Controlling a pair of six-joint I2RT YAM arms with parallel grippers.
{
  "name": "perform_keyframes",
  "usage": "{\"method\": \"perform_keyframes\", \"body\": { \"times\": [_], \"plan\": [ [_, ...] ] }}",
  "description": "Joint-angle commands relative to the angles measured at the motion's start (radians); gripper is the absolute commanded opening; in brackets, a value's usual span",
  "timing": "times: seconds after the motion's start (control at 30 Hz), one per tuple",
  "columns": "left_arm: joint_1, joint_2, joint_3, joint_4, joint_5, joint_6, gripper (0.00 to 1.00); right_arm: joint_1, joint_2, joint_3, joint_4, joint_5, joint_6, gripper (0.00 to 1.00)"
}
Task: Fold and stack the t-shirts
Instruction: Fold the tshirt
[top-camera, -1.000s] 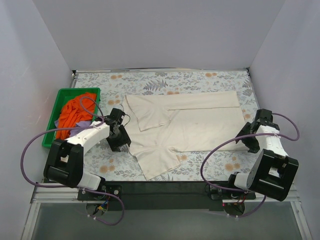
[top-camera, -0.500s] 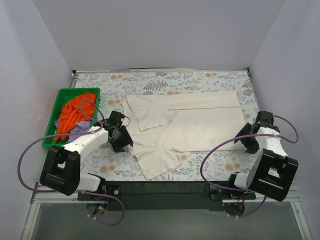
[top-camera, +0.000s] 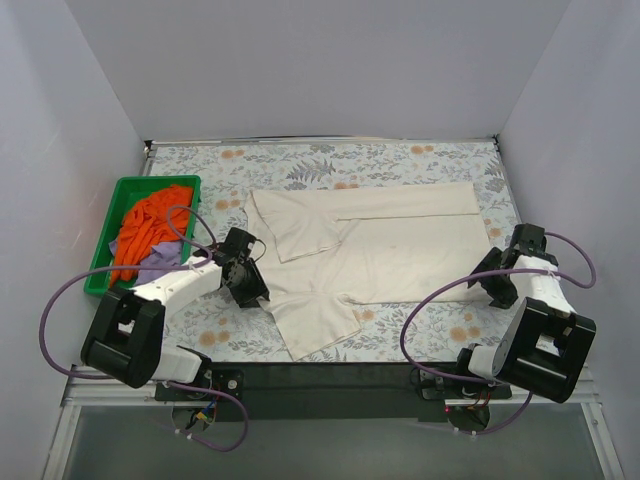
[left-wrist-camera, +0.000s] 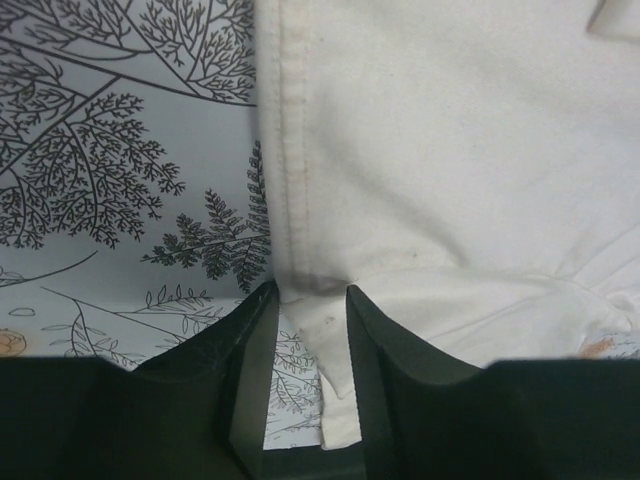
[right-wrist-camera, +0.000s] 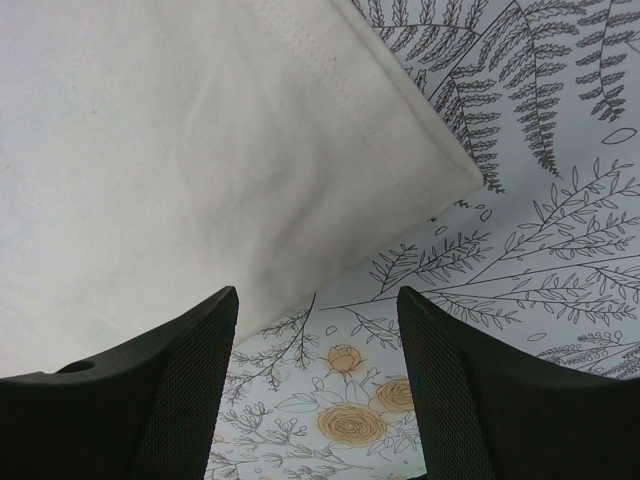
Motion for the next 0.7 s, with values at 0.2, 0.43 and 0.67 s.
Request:
{"method": "perform_keyframes", "body": {
  "times": [0.2, 0.43, 0.67],
  "plan": [
    [-0.009, 0.037, -0.022, 0.021, -0.047, -0.006, 0.00, -0.014, -0.014, -0.022, 0.031, 0.013, -0.014, 0.60],
    [-0.009, 0.032, 0.009, -0.013, -0.065, 0.016, 0.00, -0.037, 0.021, -0.007, 0.039, 0.064, -0.014, 0.60],
    [-0.008, 0.038, 0.020, -0.021, -0.079, 0.028, 0.00, -0.078, 0.058, -0.008, 0.095, 0.019, 0.010, 0.59]
  ]
}}
